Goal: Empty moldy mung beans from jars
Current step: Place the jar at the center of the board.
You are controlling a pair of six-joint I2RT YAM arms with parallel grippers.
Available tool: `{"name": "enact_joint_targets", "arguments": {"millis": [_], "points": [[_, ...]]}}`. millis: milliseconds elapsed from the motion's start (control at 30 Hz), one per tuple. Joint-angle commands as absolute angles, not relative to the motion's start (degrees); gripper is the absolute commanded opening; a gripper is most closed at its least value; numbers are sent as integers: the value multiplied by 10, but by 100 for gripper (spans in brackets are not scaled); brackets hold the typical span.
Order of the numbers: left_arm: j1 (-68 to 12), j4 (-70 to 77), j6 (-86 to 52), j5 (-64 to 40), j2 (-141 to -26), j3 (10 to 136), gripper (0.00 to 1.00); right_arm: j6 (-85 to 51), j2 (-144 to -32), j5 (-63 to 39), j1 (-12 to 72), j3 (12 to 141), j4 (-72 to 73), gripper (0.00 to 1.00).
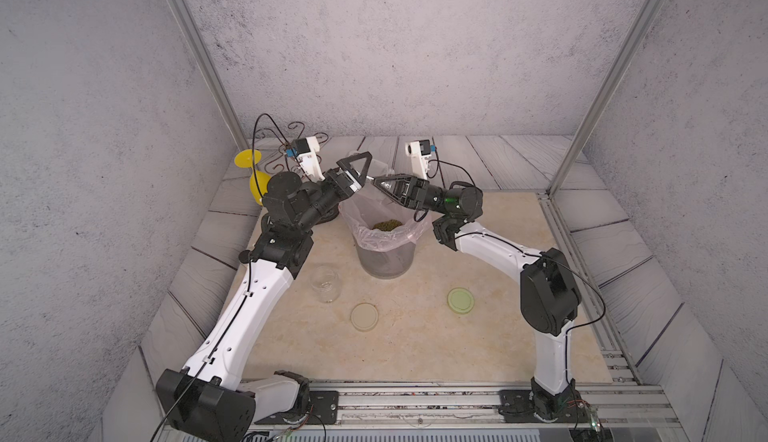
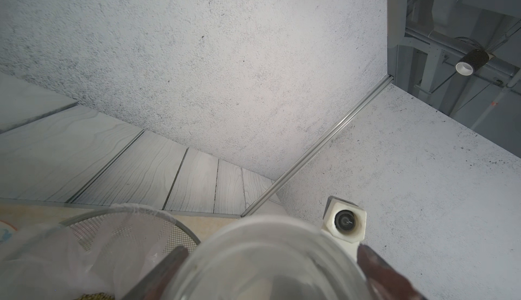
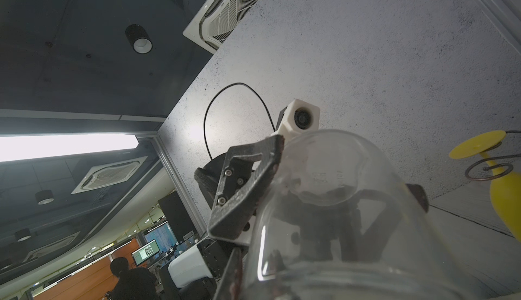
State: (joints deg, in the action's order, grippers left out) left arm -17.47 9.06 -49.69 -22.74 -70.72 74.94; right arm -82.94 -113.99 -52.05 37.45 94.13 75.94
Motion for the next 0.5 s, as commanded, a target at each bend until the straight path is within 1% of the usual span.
{"name": "enact_joint_targets", "arguments": {"millis": [0, 133, 167, 200, 467], "points": [[-170, 56, -401, -219, -690, 753, 93, -827, -1135, -529, 375, 941, 730, 0], [-169, 37, -389, -212, -680, 750, 94, -826, -1135, -523, 373, 936, 726, 0], [-168, 32, -388, -208, -678, 750, 97, -825, -1135, -521, 372, 935, 726, 0], [-167, 31, -387, -206, -676, 747, 98, -825, -1135, -518, 372, 934, 728, 0], [-144, 35, -413, -214, -661, 741, 98, -817, -1134, -515, 364, 918, 717, 0]]}}
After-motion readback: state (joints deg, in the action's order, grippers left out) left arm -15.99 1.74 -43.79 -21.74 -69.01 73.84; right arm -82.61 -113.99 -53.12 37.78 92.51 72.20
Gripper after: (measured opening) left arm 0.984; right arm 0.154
